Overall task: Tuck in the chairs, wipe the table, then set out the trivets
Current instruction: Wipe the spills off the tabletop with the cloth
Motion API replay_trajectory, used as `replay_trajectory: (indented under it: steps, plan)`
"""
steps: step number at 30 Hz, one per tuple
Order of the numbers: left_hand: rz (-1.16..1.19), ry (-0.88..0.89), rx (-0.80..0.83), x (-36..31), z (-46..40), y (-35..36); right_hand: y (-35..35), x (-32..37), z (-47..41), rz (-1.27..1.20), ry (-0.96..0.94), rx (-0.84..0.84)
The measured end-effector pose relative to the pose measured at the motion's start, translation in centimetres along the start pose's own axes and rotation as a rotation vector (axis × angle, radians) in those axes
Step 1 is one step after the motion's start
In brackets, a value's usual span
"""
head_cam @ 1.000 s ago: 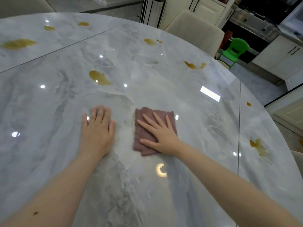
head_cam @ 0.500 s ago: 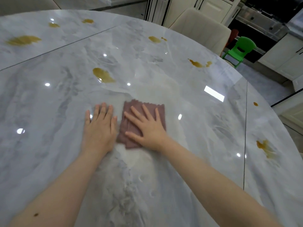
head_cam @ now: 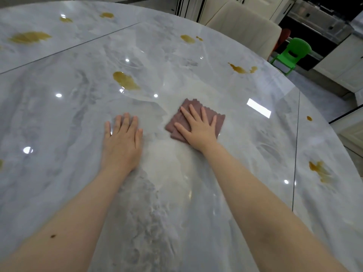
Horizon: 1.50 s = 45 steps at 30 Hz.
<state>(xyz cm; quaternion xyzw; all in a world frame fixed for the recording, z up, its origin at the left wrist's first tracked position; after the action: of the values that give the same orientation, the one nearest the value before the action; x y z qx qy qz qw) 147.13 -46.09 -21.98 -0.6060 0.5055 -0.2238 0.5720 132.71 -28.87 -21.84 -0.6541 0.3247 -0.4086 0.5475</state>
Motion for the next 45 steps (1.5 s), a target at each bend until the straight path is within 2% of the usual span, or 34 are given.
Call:
replay_trajectory:
  steps: [2, 5, 7, 8, 10, 12, 15, 19, 22, 25, 27, 29, 33, 37, 40, 43, 45]
  plan:
    - [0.033, -0.004, -0.014, 0.1, -0.2, -0.1, 0.3, 2.8, 1.7, -0.002, -0.072, 0.02]
    - [0.102, -0.021, -0.038, 0.2, -0.2, -0.3, -0.2, 5.5, 8.2, 0.024, -0.378, 0.028]
    - [0.169, -0.035, -0.047, 0.3, -0.3, -0.5, -0.6, 3.6, 11.9, 0.043, -0.526, 0.069]
    - [0.221, -0.042, -0.048, 0.5, -0.3, -0.6, -1.0, 1.9, 12.6, 0.047, -0.542, 0.09]
    - [0.364, -0.046, -0.05, 0.7, -0.2, -1.0, -1.9, -1.4, 11.7, 0.059, -0.436, 0.089]
    - [0.478, -0.052, -0.053, 1.1, 0.3, -1.7, -2.1, -2.7, 9.4, 0.032, -0.22, 0.06]
    - [0.505, -0.081, -0.072, 2.7, 2.4, -3.1, -0.9, 0.0, 6.5, 0.022, 0.02, 0.009]
    - [0.436, -0.192, -0.211, 7.2, 6.5, -6.2, 1.0, 8.1, 5.8, -0.005, 0.005, 0.022]
    - [0.321, -0.31, -0.332, 11.4, 9.5, -9.0, 2.0, 14.7, 8.3, -0.013, -0.13, 0.049]
    - [0.132, -0.365, -0.396, 16.0, 12.1, -12.0, 2.7, 20.0, 12.4, -0.004, -0.361, 0.075]
    - [0.017, -0.437, -0.378, 19.8, 13.6, -13.3, 2.9, 21.4, 14.0, 0.006, -0.49, 0.092]
    - [-0.088, -0.546, -0.316, 23.8, 14.9, -14.1, 2.9, 22.1, 13.7, 0.013, -0.542, 0.109]
    - [-0.229, -0.727, -0.04, 27.4, 16.5, -13.7, 3.5, 24.4, 10.1, -0.006, -0.366, 0.094]
    - [-0.283, -0.703, 0.005, 27.5, 16.2, -13.1, 5.0, 30.8, 7.3, -0.022, -0.302, 0.1]
    - [-0.289, -0.707, -0.013, 27.7, 16.4, -13.2, 6.0, 35.2, 7.4, -0.024, -0.385, 0.122]
    - [-0.274, -0.706, -0.022, 27.5, 16.4, -13.4, 5.8, 37.6, 10.7, -0.059, -0.577, 0.13]
    - [-0.267, -0.701, -0.029, 27.4, 16.3, -13.5, 5.4, 36.8, 13.2, -0.066, -0.724, 0.138]
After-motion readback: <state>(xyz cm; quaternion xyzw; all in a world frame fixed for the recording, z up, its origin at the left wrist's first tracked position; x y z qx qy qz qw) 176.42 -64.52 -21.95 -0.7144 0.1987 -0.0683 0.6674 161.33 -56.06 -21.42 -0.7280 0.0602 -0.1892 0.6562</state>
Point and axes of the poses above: each hand's wrist, its own z-axis away from the middle knuckle, its own y-axis out of the palm, x = y × z, the point moved 7 cm from there along -z, towards the middle knuckle, and after that the axes turned 9 degrees about -x, right-handed, at the moved point
